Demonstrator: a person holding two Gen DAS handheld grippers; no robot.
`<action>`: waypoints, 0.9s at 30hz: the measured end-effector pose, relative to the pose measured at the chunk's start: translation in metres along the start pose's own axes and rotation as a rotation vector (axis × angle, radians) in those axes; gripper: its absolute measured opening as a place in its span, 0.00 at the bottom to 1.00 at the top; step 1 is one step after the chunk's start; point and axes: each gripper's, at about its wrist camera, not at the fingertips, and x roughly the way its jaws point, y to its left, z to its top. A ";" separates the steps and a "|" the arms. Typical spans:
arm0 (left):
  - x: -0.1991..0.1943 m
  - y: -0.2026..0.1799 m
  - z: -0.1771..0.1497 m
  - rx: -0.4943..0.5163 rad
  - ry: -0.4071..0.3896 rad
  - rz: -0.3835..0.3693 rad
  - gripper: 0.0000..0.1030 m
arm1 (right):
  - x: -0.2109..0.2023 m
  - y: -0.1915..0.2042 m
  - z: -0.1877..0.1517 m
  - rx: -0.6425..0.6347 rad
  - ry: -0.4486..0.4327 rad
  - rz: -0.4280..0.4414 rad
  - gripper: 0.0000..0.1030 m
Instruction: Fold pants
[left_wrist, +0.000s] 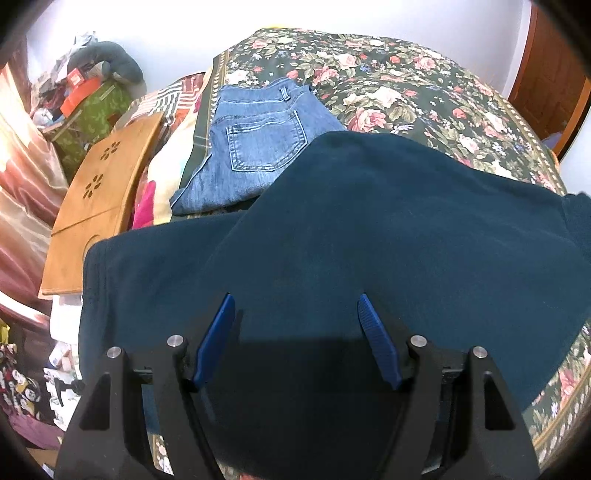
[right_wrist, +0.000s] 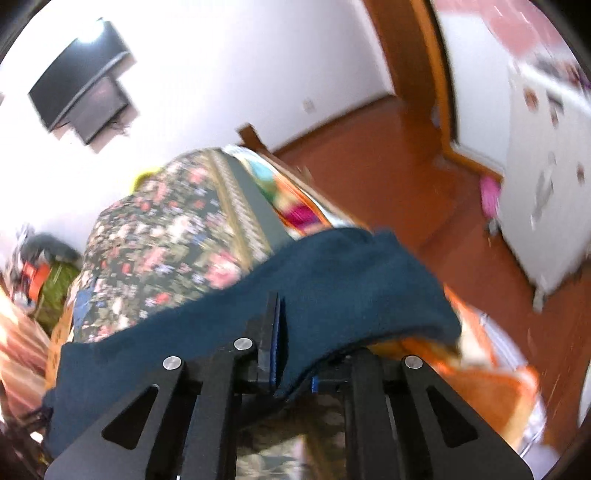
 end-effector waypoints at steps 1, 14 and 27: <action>-0.003 0.002 -0.002 -0.004 -0.004 -0.004 0.68 | -0.005 0.011 0.004 -0.029 -0.015 0.015 0.09; -0.046 0.039 -0.027 -0.074 -0.065 -0.019 0.68 | 0.014 0.207 -0.100 -0.630 0.279 0.388 0.08; -0.043 0.042 -0.034 -0.103 -0.058 -0.033 0.68 | 0.007 0.188 -0.100 -0.536 0.362 0.308 0.48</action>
